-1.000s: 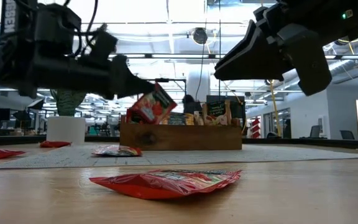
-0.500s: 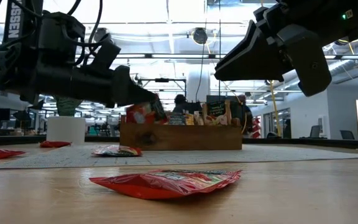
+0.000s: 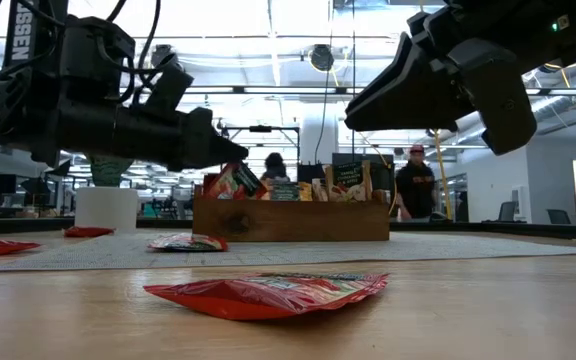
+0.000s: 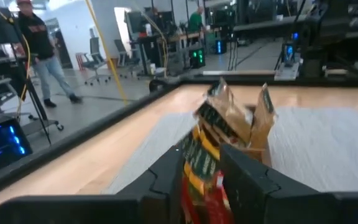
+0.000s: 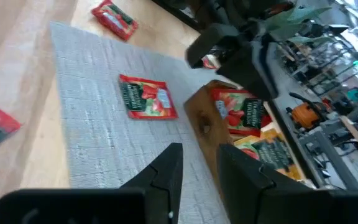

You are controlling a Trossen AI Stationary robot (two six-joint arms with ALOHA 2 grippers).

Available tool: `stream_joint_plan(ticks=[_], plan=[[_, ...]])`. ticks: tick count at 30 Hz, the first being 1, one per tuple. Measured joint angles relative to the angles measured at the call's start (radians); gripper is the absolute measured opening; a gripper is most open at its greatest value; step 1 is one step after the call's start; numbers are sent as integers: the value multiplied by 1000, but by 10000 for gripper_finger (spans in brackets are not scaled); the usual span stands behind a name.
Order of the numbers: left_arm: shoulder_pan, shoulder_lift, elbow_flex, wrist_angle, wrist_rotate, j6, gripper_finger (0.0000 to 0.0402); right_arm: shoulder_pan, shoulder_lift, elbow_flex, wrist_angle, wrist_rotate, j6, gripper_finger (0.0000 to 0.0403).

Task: Pick & Place Tea
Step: Put the red tea into the left part of the wooden organizer

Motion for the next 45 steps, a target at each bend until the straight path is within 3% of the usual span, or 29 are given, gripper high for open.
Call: stream_joint_plan(ticks=[8,11,14,18,20,23,30,36,45], plan=[[-14,-140,3,13,-5,60,113,0,0,0,-3,-38,6,86],[-39,-249,18,-113,12,36,112,0,0,0,-7,-36,-6,86],[-85,-373,110,-603,11,3,88,0,0,0,-8,-35,-18,85],[-125,-410,372,-1382,-51,-194,13,0,0,0,-8,-33,-26,84],[-132,-383,485,-1606,-57,-256,7,0,0,0,-8,-33,-26,84],[-132,-347,590,-1817,-13,-264,4,0,0,0,-6,-32,-27,82],[-50,-235,696,-1905,186,-256,2,0,0,0,5,-33,-28,82],[25,-160,712,-1933,194,-253,1,0,0,0,4,-33,-28,80],[74,-157,712,-2025,227,-288,1,0,0,0,1,-34,-28,79]])
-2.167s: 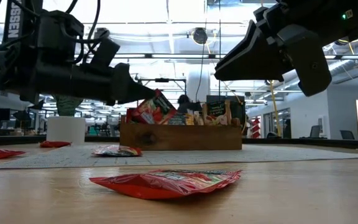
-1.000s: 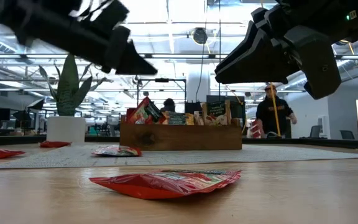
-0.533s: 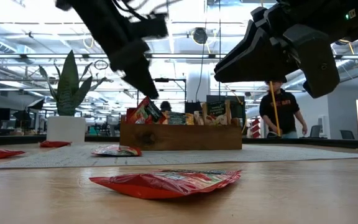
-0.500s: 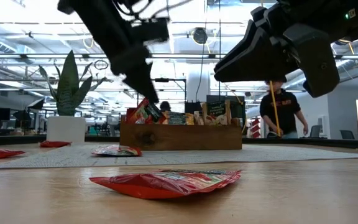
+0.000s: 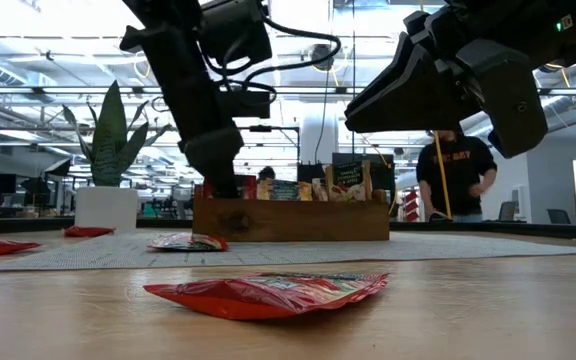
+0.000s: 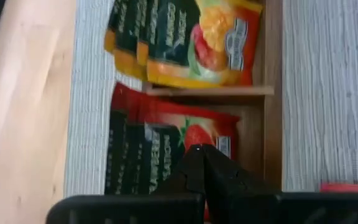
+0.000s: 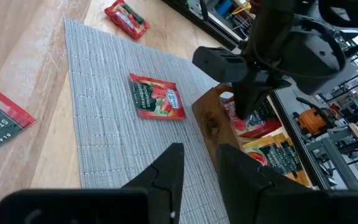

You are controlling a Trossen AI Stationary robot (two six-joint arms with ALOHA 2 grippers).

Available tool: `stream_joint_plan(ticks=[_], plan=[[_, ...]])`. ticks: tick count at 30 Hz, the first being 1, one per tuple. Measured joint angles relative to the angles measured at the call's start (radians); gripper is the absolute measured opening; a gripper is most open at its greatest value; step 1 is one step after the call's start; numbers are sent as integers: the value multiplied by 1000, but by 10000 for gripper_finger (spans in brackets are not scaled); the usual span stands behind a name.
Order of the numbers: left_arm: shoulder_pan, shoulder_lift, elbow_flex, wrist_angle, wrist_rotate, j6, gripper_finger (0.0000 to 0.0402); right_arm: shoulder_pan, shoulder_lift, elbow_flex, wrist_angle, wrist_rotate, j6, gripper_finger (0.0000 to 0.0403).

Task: Pick & Place Tea
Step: Put the red tea into the left part of the wooden organizer

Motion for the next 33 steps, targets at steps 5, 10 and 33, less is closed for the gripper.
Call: stream_joint_plan(ticks=[5,10,33], plan=[[-10,0,0,11,-4,6,1,0,0,0,2,0,0,79],[-20,-11,0,10,49,7,1,0,0,0,3,0,0,79],[52,0,0,-24,154,-28,1,0,0,0,6,-3,0,79]])
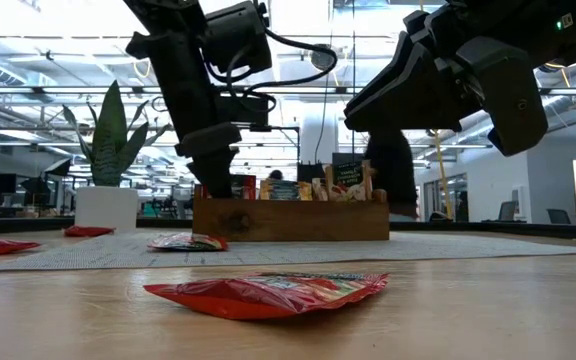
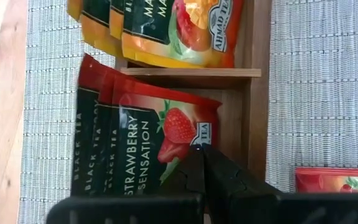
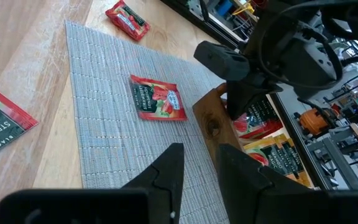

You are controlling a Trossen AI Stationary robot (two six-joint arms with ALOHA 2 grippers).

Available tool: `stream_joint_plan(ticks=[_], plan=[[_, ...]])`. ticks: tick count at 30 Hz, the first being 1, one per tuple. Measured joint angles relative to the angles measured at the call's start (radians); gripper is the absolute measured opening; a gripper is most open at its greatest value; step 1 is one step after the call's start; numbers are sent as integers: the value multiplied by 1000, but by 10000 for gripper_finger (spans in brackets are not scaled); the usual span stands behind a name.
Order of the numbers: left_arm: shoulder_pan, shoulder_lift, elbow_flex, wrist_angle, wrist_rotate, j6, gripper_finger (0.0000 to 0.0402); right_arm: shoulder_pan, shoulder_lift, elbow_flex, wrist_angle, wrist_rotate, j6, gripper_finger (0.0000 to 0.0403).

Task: Pick & Place Tea
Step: Put the red tea into the left part of the wooden organizer

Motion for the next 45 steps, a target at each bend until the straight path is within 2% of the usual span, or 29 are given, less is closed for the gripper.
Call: stream_joint_plan(ticks=[14,22,35,40,45], plan=[[63,0,0,-13,104,-14,1,0,0,0,0,0,0,79],[56,-17,0,-17,108,22,1,0,0,0,0,0,0,79],[66,3,0,-38,223,37,1,0,0,0,0,0,0,79],[84,59,2,-34,221,30,0,0,0,0,0,0,0,79],[87,71,4,-31,162,3,0,0,0,0,0,0,0,79]])
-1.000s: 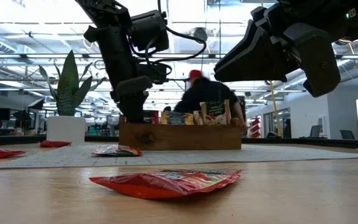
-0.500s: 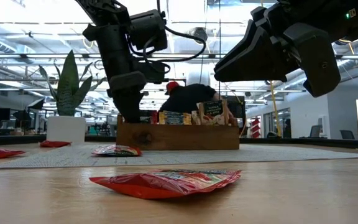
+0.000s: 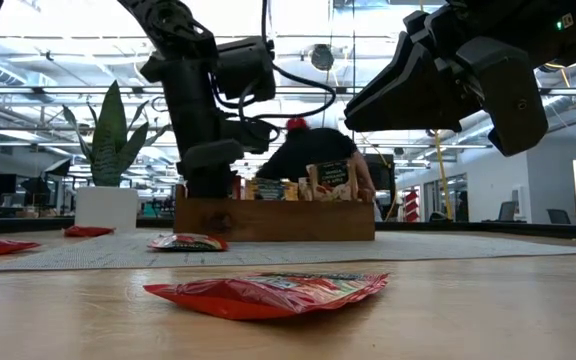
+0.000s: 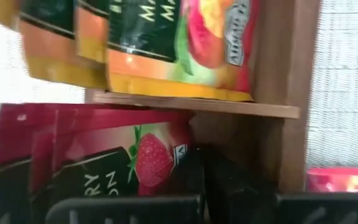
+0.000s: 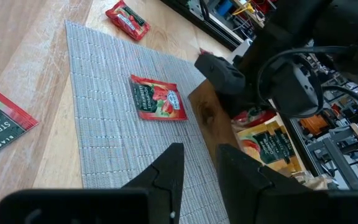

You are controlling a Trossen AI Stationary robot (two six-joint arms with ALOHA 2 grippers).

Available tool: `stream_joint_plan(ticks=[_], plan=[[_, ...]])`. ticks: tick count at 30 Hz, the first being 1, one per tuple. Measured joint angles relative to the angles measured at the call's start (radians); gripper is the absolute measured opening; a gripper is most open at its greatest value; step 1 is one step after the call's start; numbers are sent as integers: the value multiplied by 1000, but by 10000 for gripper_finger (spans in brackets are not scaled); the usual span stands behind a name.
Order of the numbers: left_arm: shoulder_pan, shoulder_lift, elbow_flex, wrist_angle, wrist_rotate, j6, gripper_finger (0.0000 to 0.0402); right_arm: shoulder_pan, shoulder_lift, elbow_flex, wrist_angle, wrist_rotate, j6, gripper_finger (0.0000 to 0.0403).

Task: Pick & Place Tea
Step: Put the red tea into the left part of the wooden organizer

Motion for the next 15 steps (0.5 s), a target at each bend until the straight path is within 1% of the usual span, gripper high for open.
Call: stream_joint_plan(ticks=[7,13,15], plan=[[-21,-48,-6,-17,-118,4,0,0,0,0,0,0,0,79],[-42,-56,-6,-28,-122,5,2,0,0,0,0,0,0,79],[-55,-56,-6,-26,-107,6,7,0,0,0,0,0,0,79]])
